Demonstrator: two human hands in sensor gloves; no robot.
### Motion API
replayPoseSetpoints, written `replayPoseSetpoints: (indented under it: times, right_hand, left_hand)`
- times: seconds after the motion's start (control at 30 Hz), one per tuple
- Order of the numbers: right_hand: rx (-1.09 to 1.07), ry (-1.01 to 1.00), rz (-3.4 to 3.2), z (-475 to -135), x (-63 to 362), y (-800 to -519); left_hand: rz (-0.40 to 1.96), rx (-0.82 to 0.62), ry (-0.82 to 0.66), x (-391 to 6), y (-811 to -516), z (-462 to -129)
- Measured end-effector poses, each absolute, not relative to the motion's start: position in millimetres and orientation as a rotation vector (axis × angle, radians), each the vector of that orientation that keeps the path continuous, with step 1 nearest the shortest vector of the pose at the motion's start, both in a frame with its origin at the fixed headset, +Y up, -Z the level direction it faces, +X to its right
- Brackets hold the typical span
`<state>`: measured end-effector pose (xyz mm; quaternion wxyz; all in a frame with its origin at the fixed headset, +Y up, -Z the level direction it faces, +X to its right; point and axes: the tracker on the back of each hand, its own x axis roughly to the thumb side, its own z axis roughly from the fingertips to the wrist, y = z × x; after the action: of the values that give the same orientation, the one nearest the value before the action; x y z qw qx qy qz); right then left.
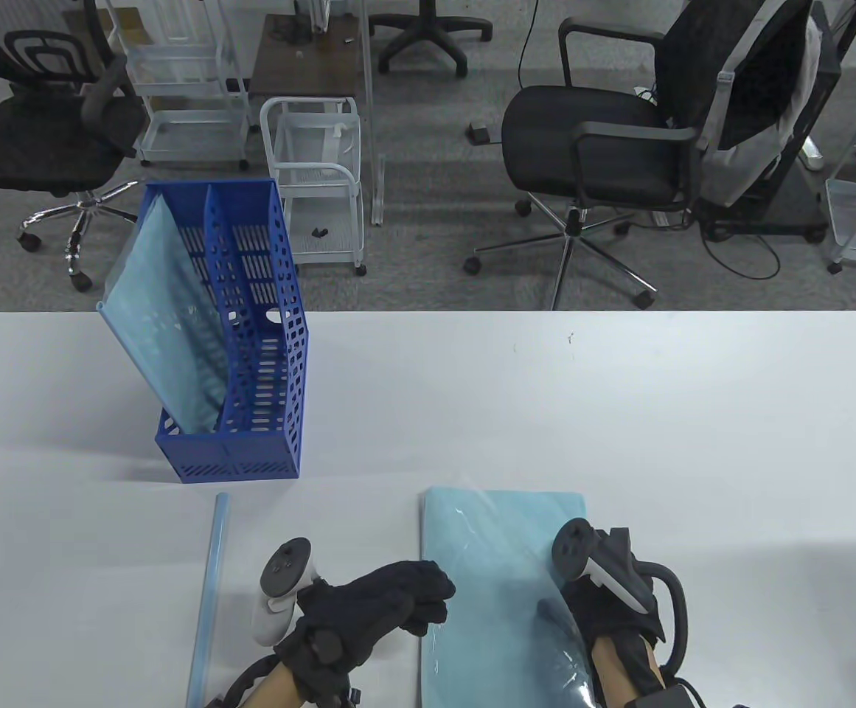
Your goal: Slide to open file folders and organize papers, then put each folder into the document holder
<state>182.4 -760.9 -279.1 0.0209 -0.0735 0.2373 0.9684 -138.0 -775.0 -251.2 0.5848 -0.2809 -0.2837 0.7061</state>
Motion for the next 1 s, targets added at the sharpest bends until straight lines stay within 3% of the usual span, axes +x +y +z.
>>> replayPoseSetpoints:
  times: [0.1,0.17,0.23,0.27,0.33,0.5,0.77,0.9,1.0]
  right_hand:
    - [-0.229,0.735,3.001,-279.0,182.4,-761.0]
    - [-0.229,0.734,3.000,-278.9,182.4,-761.2]
    - [-0.229,0.734,3.001,-278.8,182.4,-761.3]
    - [-0.229,0.734,3.001,-278.8,182.5,-761.4]
    - [-0.229,0.733,2.999,-278.7,182.6,-761.5]
    - [-0.225,0.731,3.002,-278.6,182.5,-761.8]
    - [-0.221,0.732,3.000,-278.8,182.7,-761.9]
    - [-0.223,0.732,3.000,-278.8,182.7,-762.0]
    - [-0.224,0.732,3.001,-278.8,182.9,-762.0]
  left_hand:
    - [1.476,-0.561,-0.440,-141.0,-772.4,-248.1]
    - [1.088,-0.541,-0.215,-137.0,-770.8,-245.6]
    - [0.715,-0.540,-0.119,-125.3,-770.1,-246.5]
    - [0.469,-0.530,-0.085,-114.3,-769.8,-247.7]
    - [0.254,-0.461,-0.127,-95.7,-768.4,-248.8]
    - [0.067,-0.408,-0.043,-59.6,-768.9,-252.6]
    - [0.300,-0.411,0.019,-63.8,-771.3,-261.6]
    - [0.676,-0.475,0.039,-86.0,-771.1,-266.5]
    - [0.996,-0.638,0.040,-94.8,-779.5,-267.8]
